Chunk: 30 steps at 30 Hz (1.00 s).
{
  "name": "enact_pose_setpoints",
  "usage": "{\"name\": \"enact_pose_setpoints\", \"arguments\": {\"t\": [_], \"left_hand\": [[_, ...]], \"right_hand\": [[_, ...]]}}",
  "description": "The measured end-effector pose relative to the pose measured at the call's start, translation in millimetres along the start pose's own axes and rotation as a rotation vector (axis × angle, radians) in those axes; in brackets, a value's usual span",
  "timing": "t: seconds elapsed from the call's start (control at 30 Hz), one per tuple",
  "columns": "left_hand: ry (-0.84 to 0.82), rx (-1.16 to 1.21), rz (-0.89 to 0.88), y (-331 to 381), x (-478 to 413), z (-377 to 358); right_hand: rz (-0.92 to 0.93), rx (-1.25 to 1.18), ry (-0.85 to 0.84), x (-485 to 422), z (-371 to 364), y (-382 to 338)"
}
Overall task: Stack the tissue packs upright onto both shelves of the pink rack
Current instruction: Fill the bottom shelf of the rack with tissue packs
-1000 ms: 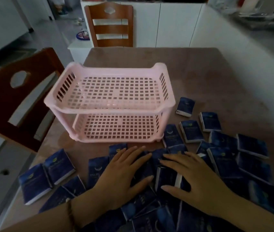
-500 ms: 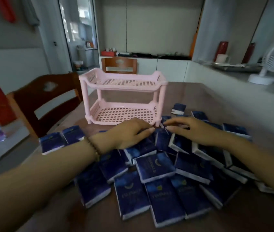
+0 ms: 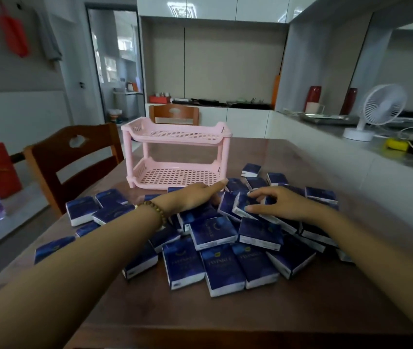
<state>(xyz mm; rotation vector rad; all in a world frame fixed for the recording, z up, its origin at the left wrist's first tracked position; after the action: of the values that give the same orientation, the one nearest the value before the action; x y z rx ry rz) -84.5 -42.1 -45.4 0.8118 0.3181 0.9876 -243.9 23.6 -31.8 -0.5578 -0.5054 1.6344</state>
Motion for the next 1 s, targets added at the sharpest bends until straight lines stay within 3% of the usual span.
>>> {"name": "enact_pose_setpoints", "arguments": {"t": [0.13,0.33,0.53,0.8,1.0], "left_hand": [[0.024,0.037,-0.049,11.3,-1.7,-2.1],[0.038,0.039,-0.051,19.0,-2.2,-12.0],[0.101,0.302,-0.161,26.2,14.4,24.5],[0.181,0.267,-0.152,-29.2,26.1,97.7],[0.132,0.311,-0.126,-75.5,4.1,133.9]], "right_hand": [[0.007,-0.091,0.067,-2.2,-4.9,-0.3],[0.157,-0.102,0.174,-0.6,-4.7,-13.3],[0.25,-0.14,0.278,-4.8,12.9,-33.8],[0.192,-0.389,-0.005,-76.0,-28.3,-71.5],[0.189,-0.272,-0.16,-141.8,-57.0,-99.6]]}}
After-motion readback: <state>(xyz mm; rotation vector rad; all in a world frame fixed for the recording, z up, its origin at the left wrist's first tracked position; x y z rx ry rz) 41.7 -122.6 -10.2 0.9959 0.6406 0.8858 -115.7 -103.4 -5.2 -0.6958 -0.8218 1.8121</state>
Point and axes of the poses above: each hand's wrist, its own x-axis away from the middle knuckle, its own z-axis out of the back of the hand, y = z × x, the point moved 9 cm from there along -x, towards the middle knuckle, and after that the axes turned 4 degrees about z, right-handed, at the moved point
